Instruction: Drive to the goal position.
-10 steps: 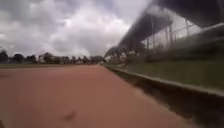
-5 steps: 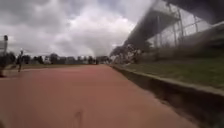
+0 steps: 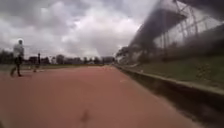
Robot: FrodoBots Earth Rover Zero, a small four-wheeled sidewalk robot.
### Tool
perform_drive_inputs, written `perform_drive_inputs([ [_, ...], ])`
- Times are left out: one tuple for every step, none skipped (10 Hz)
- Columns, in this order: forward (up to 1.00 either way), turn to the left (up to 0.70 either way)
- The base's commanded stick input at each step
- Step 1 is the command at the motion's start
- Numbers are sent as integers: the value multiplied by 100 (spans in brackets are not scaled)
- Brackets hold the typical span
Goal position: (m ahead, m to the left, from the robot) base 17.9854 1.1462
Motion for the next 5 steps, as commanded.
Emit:
perform_drive_inputs([
  [85, 1],
  [85, 1],
  [85, 1],
  [85, 35],
  [85, 35],
])
